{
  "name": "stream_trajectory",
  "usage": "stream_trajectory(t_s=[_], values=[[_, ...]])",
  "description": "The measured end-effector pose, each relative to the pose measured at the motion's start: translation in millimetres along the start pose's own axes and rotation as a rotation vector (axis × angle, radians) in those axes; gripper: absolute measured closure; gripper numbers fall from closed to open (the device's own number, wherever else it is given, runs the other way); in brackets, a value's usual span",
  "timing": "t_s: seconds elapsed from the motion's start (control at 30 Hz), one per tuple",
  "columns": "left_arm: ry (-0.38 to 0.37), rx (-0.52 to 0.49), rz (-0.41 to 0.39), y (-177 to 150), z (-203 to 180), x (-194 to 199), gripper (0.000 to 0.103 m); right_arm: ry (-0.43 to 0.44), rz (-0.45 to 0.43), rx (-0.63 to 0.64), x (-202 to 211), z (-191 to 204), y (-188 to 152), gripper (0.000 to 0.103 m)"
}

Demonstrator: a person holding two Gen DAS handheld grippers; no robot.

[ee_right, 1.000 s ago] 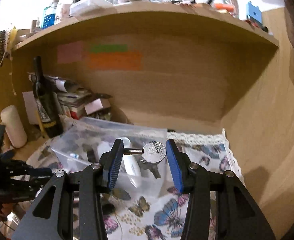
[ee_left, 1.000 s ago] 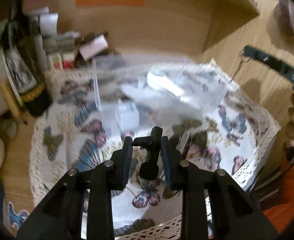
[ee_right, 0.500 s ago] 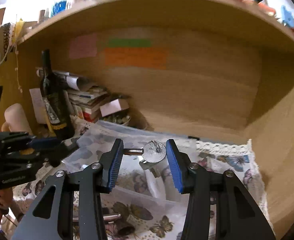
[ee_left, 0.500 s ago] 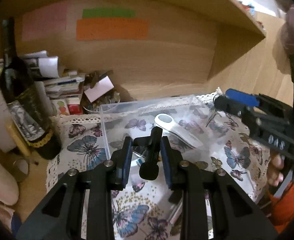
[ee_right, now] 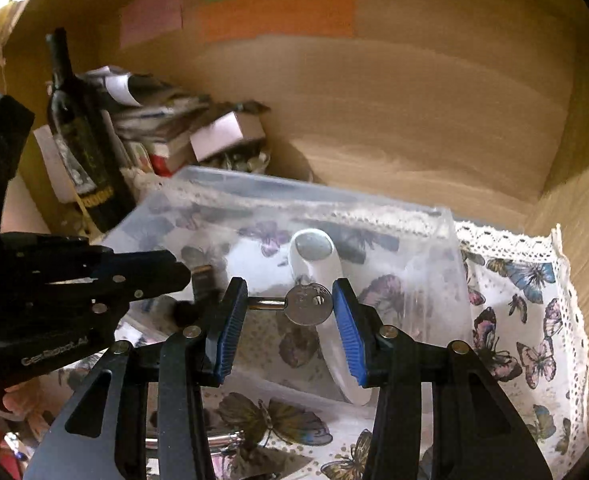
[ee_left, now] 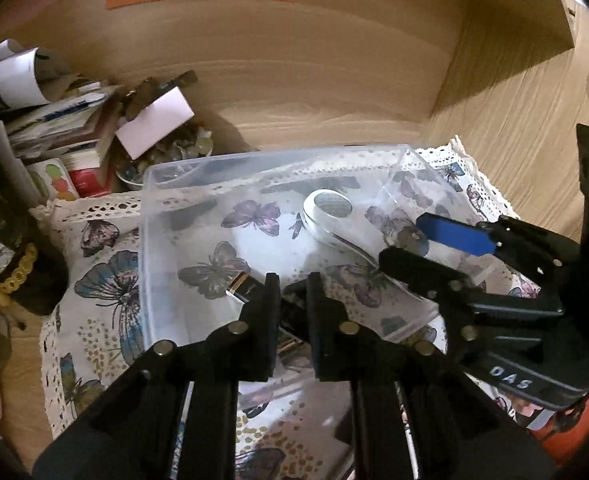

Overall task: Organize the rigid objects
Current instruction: 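Carry the silver keys over the clear box and release them with the right tool, then grasp the silver metal pen with the left tool while the right grasps the black round cap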

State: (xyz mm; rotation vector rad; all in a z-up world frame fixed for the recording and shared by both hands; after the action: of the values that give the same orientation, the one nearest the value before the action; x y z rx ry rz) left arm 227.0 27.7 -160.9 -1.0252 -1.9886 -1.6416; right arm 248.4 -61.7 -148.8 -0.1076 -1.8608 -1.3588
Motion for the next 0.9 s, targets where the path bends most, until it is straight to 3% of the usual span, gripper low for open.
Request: stream_trajectory(t_s=[0.13,0.3,0.5,0.63,0.73,0.9], values=[[0.006,-0.011,-0.006,0,-3,3,0.09,0.005,0.03,0.007,-7,1,-5,0.062],[0.012,-0.026,-0.018,2,-8,10,0.089,0.006,0.006,0.008,0,2,-1,0.062],[0.018,-0.034,-0.066,5,-13,31,0.072,0.003,-0.031,-0.015,20,-6,4,0.059],[0.034,-0.053,-0.116,8,-19,52,0.052,-0.01,-0.081,-0.026,45,-12,6,0.051],[0.051,-0.07,-0.149,6,-22,67,0.043,-0.016,-0.104,-0.03,59,-18,4,0.045],[0.05,-0.06,-0.139,-11,-21,77,0.032,-0.014,-0.111,-0.016,71,-20,-10,0.042]])
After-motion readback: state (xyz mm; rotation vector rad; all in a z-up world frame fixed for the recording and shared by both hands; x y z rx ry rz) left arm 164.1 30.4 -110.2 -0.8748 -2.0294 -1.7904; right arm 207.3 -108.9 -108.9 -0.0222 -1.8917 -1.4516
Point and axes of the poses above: each gripper's, at about its wrist camera, not at the fingertips, and x roughly against the way its jaws point, z to its left, y to its top, the point moved 7 cm from there along -x, roughly the way its jaws point, and after that the axes turned 10 degrees about -y, right-handed, at the moved point
